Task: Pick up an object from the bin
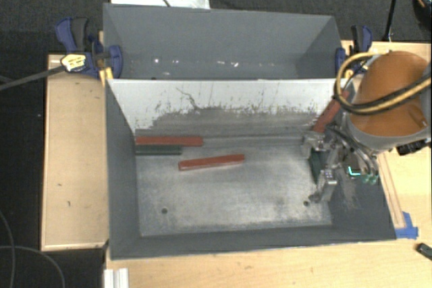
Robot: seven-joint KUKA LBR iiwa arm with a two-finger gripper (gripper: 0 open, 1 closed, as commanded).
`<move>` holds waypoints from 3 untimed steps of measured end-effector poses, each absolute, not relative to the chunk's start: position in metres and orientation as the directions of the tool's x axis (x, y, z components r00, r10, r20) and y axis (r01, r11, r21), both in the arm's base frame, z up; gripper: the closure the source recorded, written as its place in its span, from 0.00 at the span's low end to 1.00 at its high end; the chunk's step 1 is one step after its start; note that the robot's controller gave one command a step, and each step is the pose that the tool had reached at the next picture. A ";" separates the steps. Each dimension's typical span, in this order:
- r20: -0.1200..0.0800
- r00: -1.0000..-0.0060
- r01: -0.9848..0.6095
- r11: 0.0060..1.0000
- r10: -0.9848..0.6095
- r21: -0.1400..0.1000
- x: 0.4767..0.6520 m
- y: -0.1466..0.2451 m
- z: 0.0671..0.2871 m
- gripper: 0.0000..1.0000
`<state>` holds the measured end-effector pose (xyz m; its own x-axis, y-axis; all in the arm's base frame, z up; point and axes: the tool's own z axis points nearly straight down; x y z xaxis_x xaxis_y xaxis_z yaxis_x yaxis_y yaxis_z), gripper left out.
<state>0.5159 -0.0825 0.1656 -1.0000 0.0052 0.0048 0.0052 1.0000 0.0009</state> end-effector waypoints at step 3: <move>-0.006 -0.953 -0.302 0.953 -0.302 0.001 0.591 0.076 0.071 0.00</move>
Offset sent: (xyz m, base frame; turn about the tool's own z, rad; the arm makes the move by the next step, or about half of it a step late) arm 0.0356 0.0506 -0.0355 -0.0307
